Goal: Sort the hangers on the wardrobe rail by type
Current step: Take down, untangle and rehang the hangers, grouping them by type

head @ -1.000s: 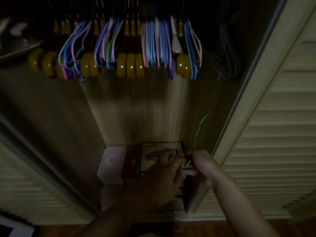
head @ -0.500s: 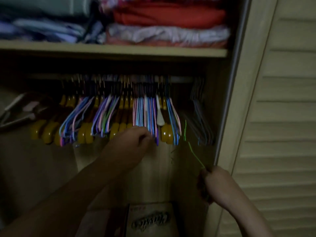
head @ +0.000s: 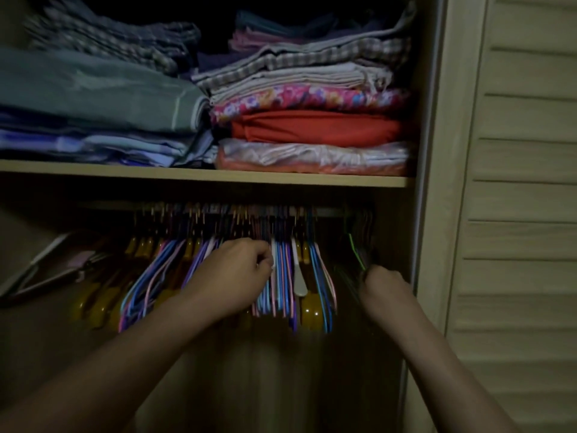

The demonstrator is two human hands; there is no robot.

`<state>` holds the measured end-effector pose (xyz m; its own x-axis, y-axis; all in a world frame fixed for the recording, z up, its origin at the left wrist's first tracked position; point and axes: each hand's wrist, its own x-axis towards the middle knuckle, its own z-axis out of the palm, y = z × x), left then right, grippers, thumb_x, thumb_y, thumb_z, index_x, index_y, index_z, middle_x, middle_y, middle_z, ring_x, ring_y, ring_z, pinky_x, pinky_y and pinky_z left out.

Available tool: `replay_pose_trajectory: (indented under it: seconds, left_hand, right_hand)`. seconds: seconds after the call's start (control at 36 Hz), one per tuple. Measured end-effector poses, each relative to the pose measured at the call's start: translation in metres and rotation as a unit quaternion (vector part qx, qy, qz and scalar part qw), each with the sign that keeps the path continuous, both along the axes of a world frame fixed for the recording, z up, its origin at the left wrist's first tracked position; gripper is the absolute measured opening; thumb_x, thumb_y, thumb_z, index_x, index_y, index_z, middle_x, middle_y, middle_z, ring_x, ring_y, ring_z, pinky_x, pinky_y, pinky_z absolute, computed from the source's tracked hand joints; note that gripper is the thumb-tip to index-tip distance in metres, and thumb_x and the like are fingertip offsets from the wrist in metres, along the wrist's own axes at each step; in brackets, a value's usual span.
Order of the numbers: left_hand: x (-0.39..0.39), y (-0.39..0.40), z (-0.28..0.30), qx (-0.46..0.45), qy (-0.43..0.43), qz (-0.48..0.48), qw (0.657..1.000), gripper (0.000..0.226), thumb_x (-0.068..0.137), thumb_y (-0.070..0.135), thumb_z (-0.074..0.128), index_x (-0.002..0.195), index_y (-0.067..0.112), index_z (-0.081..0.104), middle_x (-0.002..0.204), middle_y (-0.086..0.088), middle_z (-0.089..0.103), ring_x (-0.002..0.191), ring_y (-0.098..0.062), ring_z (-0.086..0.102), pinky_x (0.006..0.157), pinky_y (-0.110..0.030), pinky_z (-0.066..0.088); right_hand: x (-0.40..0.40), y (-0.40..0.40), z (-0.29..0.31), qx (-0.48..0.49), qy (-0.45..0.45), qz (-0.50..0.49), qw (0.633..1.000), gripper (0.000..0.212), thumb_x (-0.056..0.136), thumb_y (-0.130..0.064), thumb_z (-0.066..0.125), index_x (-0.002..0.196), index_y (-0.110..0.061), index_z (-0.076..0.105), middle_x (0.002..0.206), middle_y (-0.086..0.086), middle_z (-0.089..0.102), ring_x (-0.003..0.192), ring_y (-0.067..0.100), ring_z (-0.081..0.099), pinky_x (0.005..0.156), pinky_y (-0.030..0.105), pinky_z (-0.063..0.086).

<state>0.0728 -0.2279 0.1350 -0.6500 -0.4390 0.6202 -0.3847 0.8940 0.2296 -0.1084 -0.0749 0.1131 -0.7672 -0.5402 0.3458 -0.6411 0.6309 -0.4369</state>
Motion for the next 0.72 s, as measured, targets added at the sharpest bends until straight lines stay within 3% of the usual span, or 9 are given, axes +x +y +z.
replay_pose_trajectory:
  seconds: [0.08,0.14,0.17,0.22,0.28,0.42,0.58,0.72]
  left_hand:
    - [0.004,0.000,0.001,0.006,0.003,0.002,1.000,0.018,0.101,0.031,0.048,0.101,0.029,0.066,0.100,0.010,0.061,0.085,-0.003,0.056,0.076,-0.030,0.052]
    - [0.006,0.000,-0.001,0.009,0.001,0.003,1.000,0.018,0.101,0.032,0.047,0.103,0.030,0.066,0.101,0.011,0.060,0.085,-0.002,0.054,0.072,-0.024,0.048]
    - [0.007,-0.001,-0.003,0.011,-0.002,0.003,1.000,0.018,0.102,0.032,0.047,0.104,0.030,0.066,0.102,0.012,0.060,0.085,-0.001,0.054,0.070,-0.021,0.046]
    - [0.010,-0.003,-0.007,0.020,-0.010,0.000,1.000,0.018,0.102,0.031,0.047,0.107,0.030,0.065,0.103,0.013,0.060,0.085,0.000,0.054,0.069,-0.017,0.044]
    - [0.014,-0.004,-0.012,0.031,-0.015,-0.002,0.999,0.017,0.103,0.031,0.047,0.108,0.030,0.063,0.103,0.013,0.059,0.082,0.001,0.055,0.066,-0.013,0.040]
    - [0.021,-0.010,-0.022,0.065,-0.013,0.007,0.998,0.013,0.103,0.029,0.047,0.103,0.033,0.060,0.095,0.016,0.056,0.080,-0.001,0.056,0.063,-0.013,0.041]
    - [0.026,-0.021,-0.025,0.072,-0.018,0.016,0.997,0.012,0.103,0.030,0.047,0.099,0.038,0.056,0.093,0.018,0.055,0.078,-0.001,0.056,0.063,-0.015,0.041]
    - [0.027,-0.026,-0.025,0.078,-0.026,0.010,0.997,0.012,0.102,0.031,0.048,0.101,0.038,0.057,0.095,0.017,0.057,0.081,0.000,0.057,0.069,-0.019,0.047]
  right_hand:
    - [-0.009,-0.017,0.006,-0.016,-0.005,0.006,1.000,0.020,0.102,-0.014,0.041,0.084,-0.013,0.050,0.074,0.002,0.049,0.058,0.015,0.043,0.048,0.026,0.029]
    - [-0.015,-0.026,0.006,-0.027,-0.008,0.009,1.000,0.017,0.102,-0.014,0.039,0.092,-0.012,0.052,0.084,0.007,0.057,0.064,0.018,0.049,0.060,0.029,0.038]
    - [-0.018,-0.030,0.004,-0.026,-0.008,0.009,1.000,0.015,0.102,-0.014,0.040,0.103,-0.010,0.054,0.092,0.010,0.060,0.072,0.023,0.055,0.067,0.031,0.041]
    - [-0.022,-0.035,-0.001,-0.010,0.007,0.009,1.000,0.034,0.100,-0.013,0.043,0.135,-0.011,0.043,0.112,0.015,0.061,0.094,0.032,0.062,0.075,0.037,0.047]
    - [-0.026,-0.036,-0.006,0.023,0.049,0.010,0.998,0.056,0.097,-0.009,0.048,0.148,-0.017,0.028,0.115,0.015,0.061,0.096,0.031,0.063,0.074,0.039,0.050]
    - [-0.025,-0.036,-0.015,0.129,0.165,0.007,0.978,0.029,0.095,-0.002,0.046,0.120,-0.010,0.057,0.107,0.010,0.064,0.095,0.029,0.067,0.069,0.036,0.051]
    - [-0.029,-0.029,-0.013,0.190,0.229,-0.045,0.954,0.024,0.098,-0.007,0.046,0.116,-0.010,0.062,0.107,0.007,0.067,0.094,0.025,0.069,0.062,0.032,0.045]
    - [-0.027,-0.027,-0.008,0.177,0.189,-0.052,0.964,0.024,0.096,-0.014,0.051,0.118,-0.012,0.062,0.110,0.008,0.064,0.100,0.026,0.065,0.067,0.033,0.046]
